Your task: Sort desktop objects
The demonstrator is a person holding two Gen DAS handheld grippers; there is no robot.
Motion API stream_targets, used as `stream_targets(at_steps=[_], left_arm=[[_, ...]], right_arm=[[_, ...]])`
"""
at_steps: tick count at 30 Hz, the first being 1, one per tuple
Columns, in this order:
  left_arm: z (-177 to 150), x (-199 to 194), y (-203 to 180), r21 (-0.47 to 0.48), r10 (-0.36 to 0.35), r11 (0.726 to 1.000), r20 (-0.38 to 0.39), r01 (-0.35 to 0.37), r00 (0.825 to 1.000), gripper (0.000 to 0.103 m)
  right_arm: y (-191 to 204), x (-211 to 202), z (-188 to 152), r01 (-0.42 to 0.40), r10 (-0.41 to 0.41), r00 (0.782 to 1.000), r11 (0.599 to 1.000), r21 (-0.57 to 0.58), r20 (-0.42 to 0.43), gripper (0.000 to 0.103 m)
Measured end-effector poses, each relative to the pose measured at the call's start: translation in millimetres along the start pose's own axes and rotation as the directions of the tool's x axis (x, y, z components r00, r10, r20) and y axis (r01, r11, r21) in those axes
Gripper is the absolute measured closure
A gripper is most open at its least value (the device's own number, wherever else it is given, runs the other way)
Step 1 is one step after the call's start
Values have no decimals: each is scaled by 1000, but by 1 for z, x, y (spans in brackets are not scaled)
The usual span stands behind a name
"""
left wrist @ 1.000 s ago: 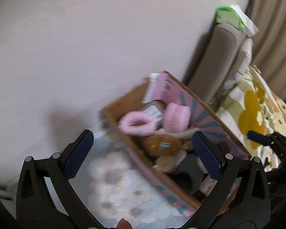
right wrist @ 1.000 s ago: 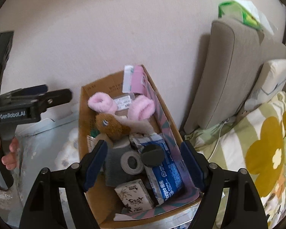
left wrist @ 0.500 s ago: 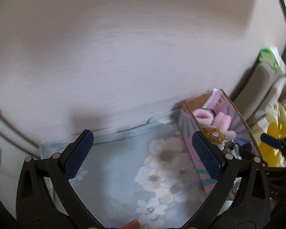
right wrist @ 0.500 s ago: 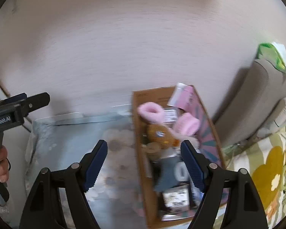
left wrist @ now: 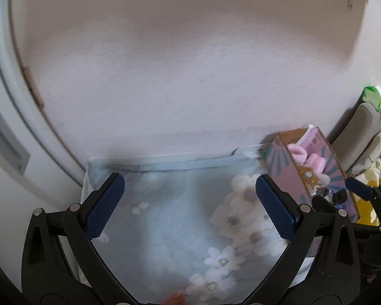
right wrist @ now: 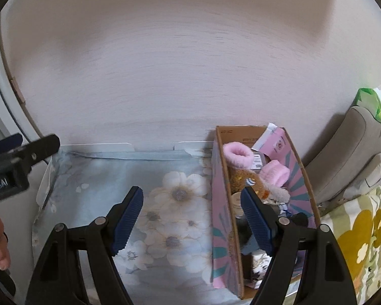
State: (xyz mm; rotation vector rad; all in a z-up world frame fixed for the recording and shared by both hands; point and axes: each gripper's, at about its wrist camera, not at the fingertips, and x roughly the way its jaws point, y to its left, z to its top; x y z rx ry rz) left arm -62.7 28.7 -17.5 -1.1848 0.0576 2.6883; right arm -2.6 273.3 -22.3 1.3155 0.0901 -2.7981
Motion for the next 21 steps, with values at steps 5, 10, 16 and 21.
stream_targets(at_steps=[5,10,16,21], left_arm=[[-14,1,13,-27,22,999,-9,-22,1000,0],[-15,0,23,-42,35,998,-13,-35,999,0],[-17,-6,31,-75,30,997,-7,-31,1000,0],[-20,-10,30,-73,38,997,10,-37,999,0]], right_arm=[[10,3,-4,-20,20,1000,1000,-16,0,28],[17,2,-3,-27,27,1000,999,-25,2,28],[22,-1,-5,-45,45,999,999,-11,5,28],[25,0,-8,-36,36,999,999,-23,-6,28]])
